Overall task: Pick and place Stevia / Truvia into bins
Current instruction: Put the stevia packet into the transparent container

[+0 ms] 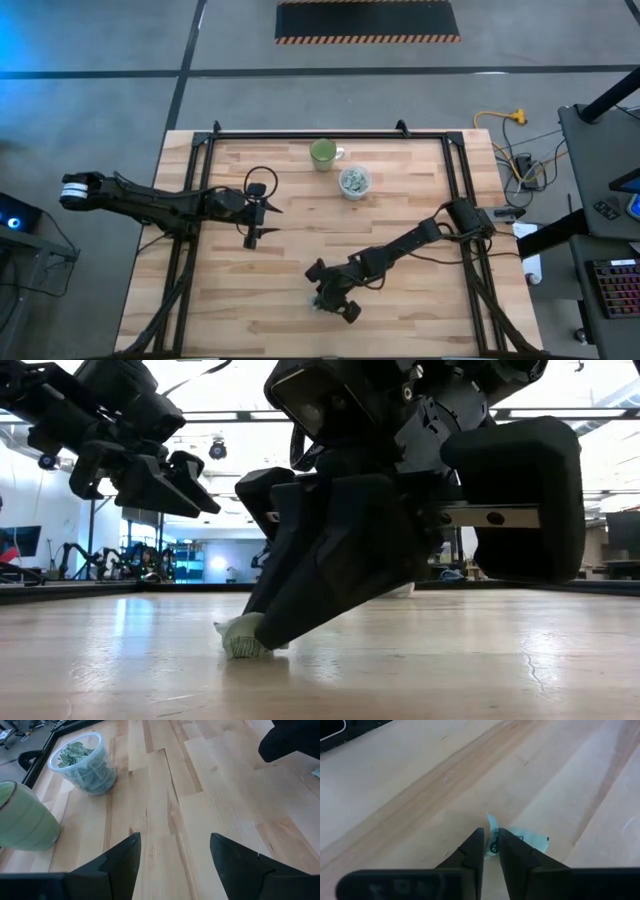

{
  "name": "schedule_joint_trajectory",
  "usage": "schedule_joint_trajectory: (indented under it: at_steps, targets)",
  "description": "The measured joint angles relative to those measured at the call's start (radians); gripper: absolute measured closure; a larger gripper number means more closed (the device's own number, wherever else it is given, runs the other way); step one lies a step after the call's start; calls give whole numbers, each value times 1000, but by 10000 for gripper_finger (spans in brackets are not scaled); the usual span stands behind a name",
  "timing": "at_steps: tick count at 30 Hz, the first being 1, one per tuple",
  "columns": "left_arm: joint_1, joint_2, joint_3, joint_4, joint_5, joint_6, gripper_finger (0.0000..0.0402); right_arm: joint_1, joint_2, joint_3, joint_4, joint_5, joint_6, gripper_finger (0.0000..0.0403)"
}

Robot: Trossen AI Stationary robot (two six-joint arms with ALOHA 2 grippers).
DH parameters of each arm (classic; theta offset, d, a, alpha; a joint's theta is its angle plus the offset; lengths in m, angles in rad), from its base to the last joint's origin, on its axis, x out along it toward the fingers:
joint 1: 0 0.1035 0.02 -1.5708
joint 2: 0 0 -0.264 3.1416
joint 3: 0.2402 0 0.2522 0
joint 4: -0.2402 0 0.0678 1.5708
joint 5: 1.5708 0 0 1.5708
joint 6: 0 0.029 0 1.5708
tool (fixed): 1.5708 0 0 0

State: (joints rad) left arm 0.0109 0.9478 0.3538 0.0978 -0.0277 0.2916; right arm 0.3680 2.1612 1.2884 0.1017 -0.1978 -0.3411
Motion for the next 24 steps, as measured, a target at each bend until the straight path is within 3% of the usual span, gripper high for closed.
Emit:
schedule_joint_trajectory:
  at_steps: [8, 13, 16, 24]
  targets:
    - [0, 0, 0, 0, 0, 0, 180, 0, -16, 16, -47, 7, -19, 392]
    - [0, 0, 0, 0, 0, 0, 180, 5, -71, 49, -148, 92, -26, 394]
    - [0, 0, 0, 0, 0, 1, 180, 11, -114, 57, -231, 188, -29, 394]
    - [0, 0, 0, 4, -1, 2, 180, -5, -288, 41, -499, 572, 45, 394]
